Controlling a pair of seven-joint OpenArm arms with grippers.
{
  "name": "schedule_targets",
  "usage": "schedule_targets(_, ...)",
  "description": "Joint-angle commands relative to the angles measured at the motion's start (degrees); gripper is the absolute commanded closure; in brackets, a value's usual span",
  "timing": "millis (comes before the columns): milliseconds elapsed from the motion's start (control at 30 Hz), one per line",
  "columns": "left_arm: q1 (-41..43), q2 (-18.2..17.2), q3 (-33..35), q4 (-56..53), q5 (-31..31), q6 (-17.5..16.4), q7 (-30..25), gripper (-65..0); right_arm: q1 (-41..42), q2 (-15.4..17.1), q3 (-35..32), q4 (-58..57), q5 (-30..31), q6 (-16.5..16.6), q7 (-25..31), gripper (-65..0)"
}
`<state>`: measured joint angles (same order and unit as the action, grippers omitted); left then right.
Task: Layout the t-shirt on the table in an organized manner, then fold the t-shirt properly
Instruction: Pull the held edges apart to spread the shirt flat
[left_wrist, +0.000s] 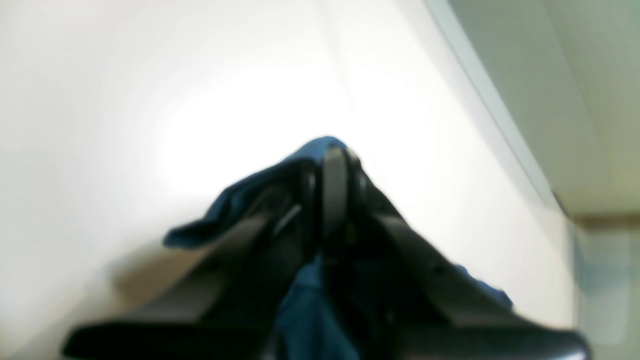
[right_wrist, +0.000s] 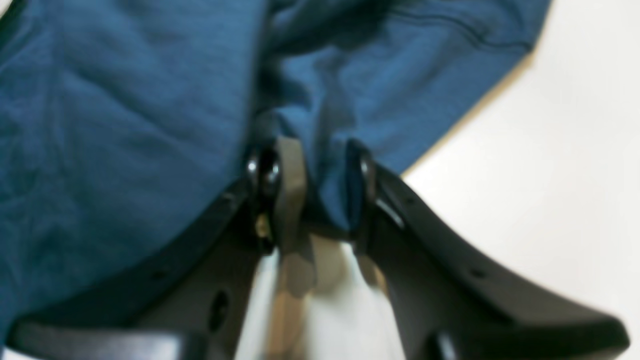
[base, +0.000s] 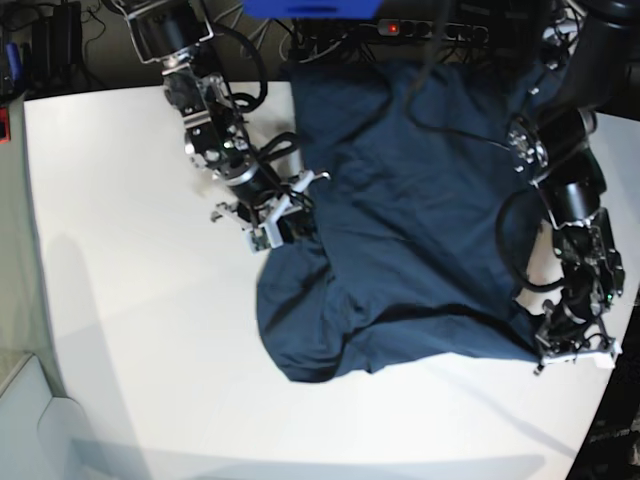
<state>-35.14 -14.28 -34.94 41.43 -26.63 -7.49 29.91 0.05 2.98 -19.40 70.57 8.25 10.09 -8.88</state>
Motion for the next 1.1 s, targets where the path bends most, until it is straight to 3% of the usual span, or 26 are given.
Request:
schedule_targets(0, -2.4, -2.0, 0.1, 0.2, -1.0, -0.4, -1.9, -0.4, -0.9, 0.2, -0.2, -0.5, -0.1, 0.2, -5.5, -14.1)
schedule_targets(233, -3.1, -5.7, 0.1, -2.8, -1.0, -0.4, -2.4, -3.1, -0.9, 0.1, -0.2, -0.5, -0.1, 0.2, -5.8, -14.1)
schedule_targets(500, -2.1, -6.0, 0.1, -2.9, -1.0, -0.6, -2.2, -45.5, -0.9, 0.0, -0.2, -0.4, -0.1, 0.2, -5.8, -14.1)
schedule_targets(600, -1.0, -6.0, 0.0, -1.5, -1.2, -0.9, 0.3, -52.4, -0.9, 0.0, -0.3, -0.1, -0.1, 0.2, -5.8, -14.1)
schedule_targets(667, -0.2, -5.8, -1.1, 1.3, -2.2, -1.0, 4.9, -51.6, -0.9, 0.2, -0.3, 0.8, -0.1, 0.2, -5.8, -14.1)
schedule_targets(767, 4.5, -4.9, -5.3, 8.9, -9.2, -1.0, 13.8, -45.7, -0.9, 0.8, -0.2, 3.8, -0.1, 0.2, -5.9, -14.1)
schedule_targets(933, 16.4, 0.7, -8.3, 24.9, -23.4, -0.4, 21.7, -25.3, -0.9, 3.1, 0.0, 9.0, -0.1, 0.2, -5.9, -14.1)
schedule_targets(1067, 25.0, 5.6, -6.6, 32.5, -25.4, -0.4, 23.9, -13.5, -0.3, 4.5, 0.1, 10.5, -0.1, 0.2, -5.9, -14.1)
